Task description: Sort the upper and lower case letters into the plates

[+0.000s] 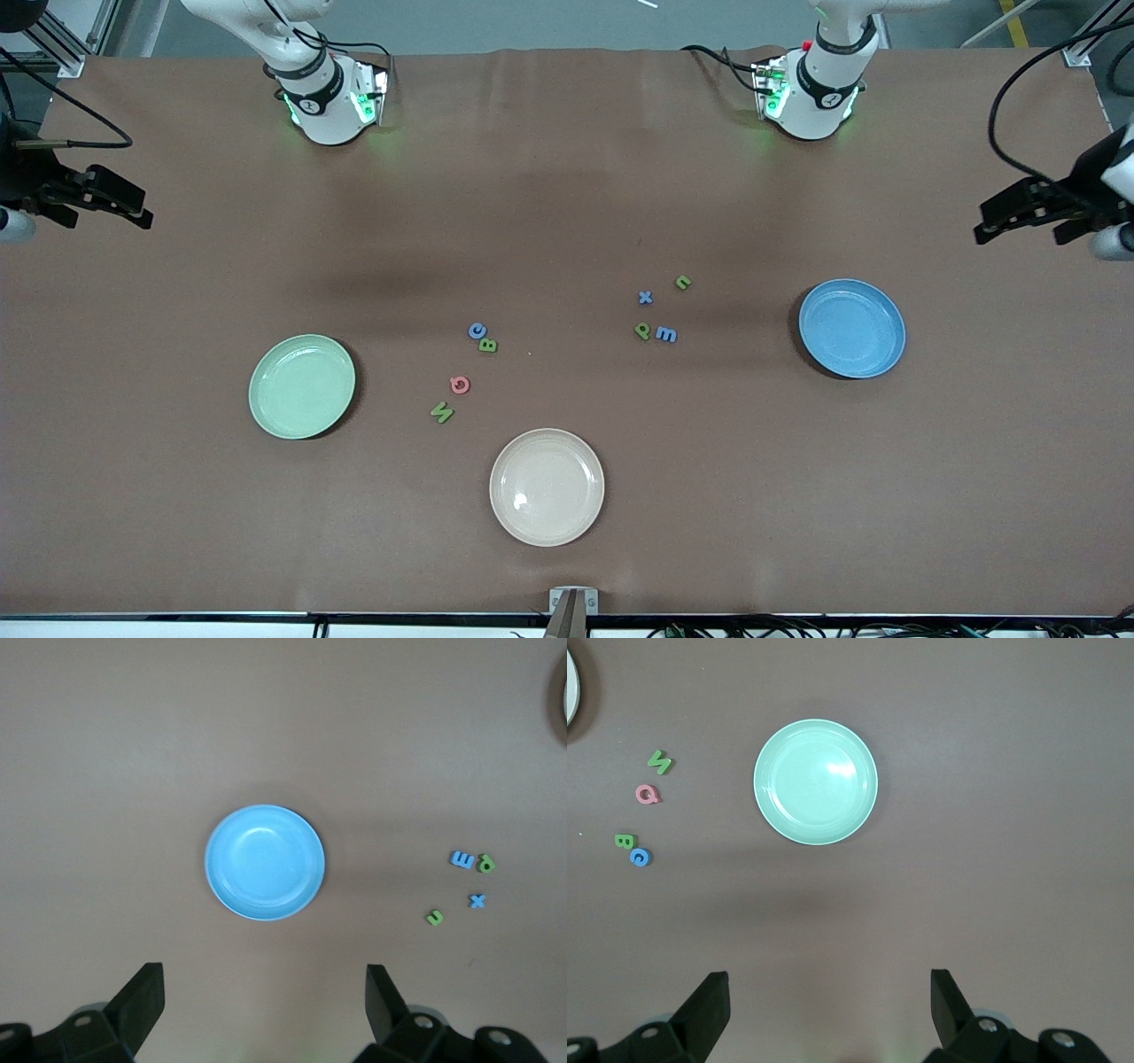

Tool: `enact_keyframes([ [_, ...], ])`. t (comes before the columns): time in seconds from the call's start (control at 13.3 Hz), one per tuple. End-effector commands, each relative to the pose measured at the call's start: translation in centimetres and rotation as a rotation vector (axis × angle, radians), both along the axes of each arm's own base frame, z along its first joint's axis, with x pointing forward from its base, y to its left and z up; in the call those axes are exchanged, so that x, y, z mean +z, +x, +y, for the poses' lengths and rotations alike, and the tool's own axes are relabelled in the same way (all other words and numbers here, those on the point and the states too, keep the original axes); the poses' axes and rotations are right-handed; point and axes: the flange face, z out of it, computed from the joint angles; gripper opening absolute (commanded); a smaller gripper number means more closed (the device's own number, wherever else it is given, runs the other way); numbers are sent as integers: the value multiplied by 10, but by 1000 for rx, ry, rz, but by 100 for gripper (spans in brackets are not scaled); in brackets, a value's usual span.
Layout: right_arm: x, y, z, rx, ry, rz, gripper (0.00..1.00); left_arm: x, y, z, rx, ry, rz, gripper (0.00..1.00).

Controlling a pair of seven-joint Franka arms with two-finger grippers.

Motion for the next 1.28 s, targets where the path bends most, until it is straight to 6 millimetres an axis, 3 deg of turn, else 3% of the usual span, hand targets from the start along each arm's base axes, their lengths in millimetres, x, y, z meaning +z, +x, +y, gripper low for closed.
enact_keyframes([
  [0.0,6,-5,0,-3,5,-13,100,-40,12,-67,36,25,76,100],
  [0.23,16,5,-1,2,4,-36,100,-106,23,-146,88,63,144,100],
  [0.38,13,10,-2,0,3,-33,100,-155,23,-204,217,100,160,100],
  [0.45,-5,20,-1,-1,4,2,100,-178,20,-223,265,110,157,100],
  [0.53,-30,34,-1,7,-11,38,100,-197,13,-237,296,109,141,100],
  [0.6,-69,54,-6,2,-13,101,100,-214,3,-250,316,106,125,100],
  [0.75,-109,79,-31,-36,-4,155,100,-247,-23,-271,429,128,125,100],
  [0.83,-114,89,-39,-38,-8,154,100,-260,-32,-277,492,130,113,100],
  [0.9,-107,93,-35,-21,-9,137,100,-272,-41,-283,544,116,86,100],
  [1.13,-113,93,-9,-177,-17,151,100,-306,-64,-284,593,87,38,100],
  [1.21,-114,94,11,-231,-29,152,100,-319,-74,-284,603,85,38,100],
])
